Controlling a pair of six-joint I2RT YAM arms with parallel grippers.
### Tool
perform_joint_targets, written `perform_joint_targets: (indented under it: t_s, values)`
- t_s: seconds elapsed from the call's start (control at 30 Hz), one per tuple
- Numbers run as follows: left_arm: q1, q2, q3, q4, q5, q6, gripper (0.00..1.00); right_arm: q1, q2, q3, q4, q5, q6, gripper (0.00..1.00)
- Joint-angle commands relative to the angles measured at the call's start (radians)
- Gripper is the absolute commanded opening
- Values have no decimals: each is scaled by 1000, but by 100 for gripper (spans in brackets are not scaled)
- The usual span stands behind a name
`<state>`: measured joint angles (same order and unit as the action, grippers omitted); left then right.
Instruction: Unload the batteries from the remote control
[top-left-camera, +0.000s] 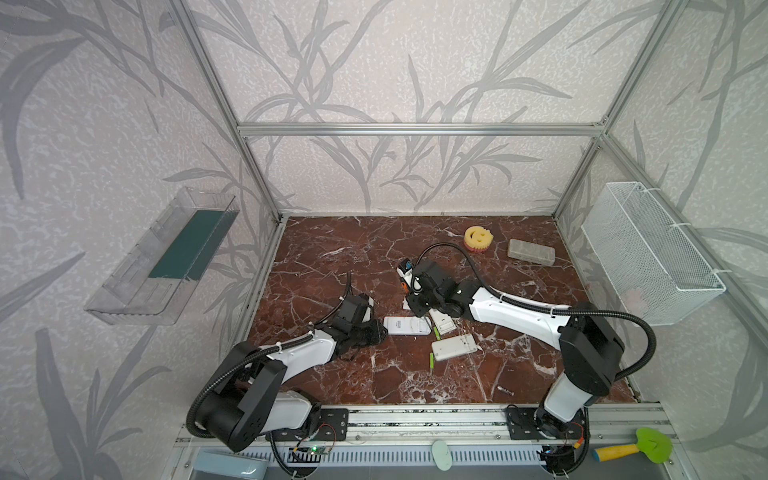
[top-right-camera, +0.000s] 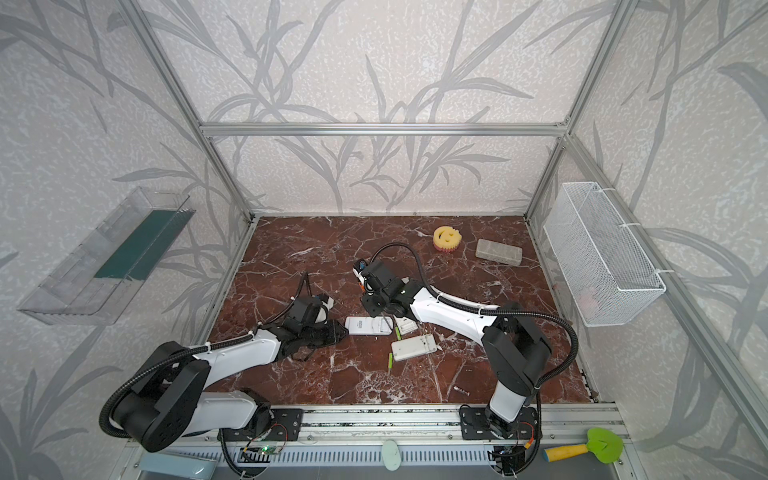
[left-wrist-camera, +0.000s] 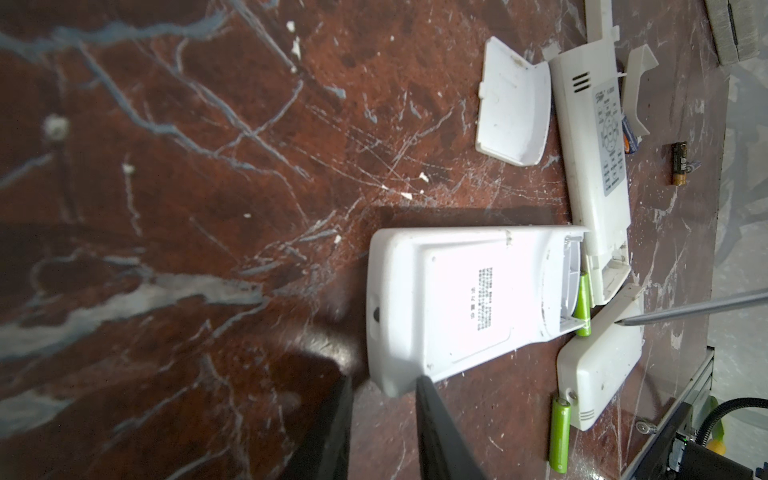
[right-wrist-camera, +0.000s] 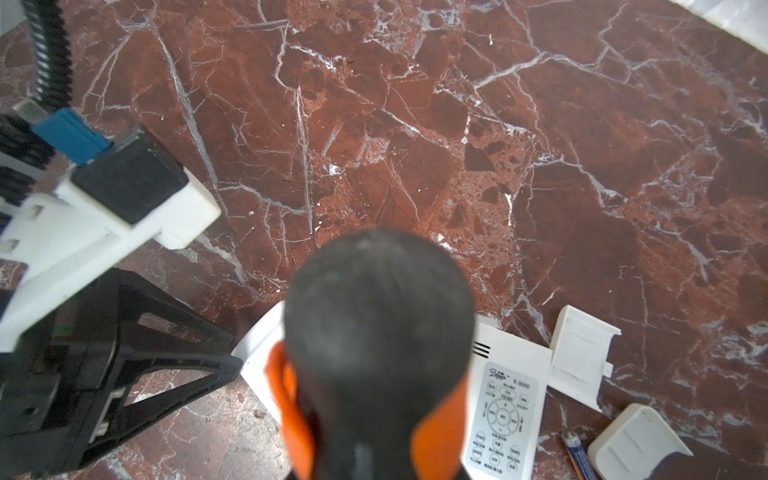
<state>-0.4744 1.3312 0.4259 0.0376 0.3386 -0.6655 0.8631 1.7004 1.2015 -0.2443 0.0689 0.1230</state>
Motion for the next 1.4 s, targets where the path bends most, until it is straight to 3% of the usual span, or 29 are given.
perform_joint_targets:
  t_s: [0.0,0.17,0.37,0.53,0.73,0.83,0.9,1.0,1.13,1.37]
  values:
    - [8,16,-8,-185,-49,15,30,-9,-73,-27,15,19,33,0]
    - [10,-60,61,-263,-62,55,34,-81,-203,-107,37,11,87,0]
    - [13,-155,135,-305,-144,118,44,-266,-304,-167,-147,-69,155,0]
    - [19,-218,151,-300,-238,138,48,-424,-298,-240,-314,-133,128,0]
    - [25,-234,161,-298,-276,132,49,-540,-194,-291,-340,-169,100,1]
    - [26,-242,160,-301,-285,125,49,-544,-129,-279,-341,-163,89,9]
    - [27,-252,157,-307,-307,128,49,-544,-112,-272,-336,-162,86,21]
    - [31,-274,159,-320,-349,144,51,-544,-129,-260,-340,-159,86,35]
    - [44,-297,177,-331,-401,178,53,-544,-192,-230,-378,-130,78,46]
    - [92,-292,295,-387,-519,291,57,-553,-336,-170,-434,-63,40,53]
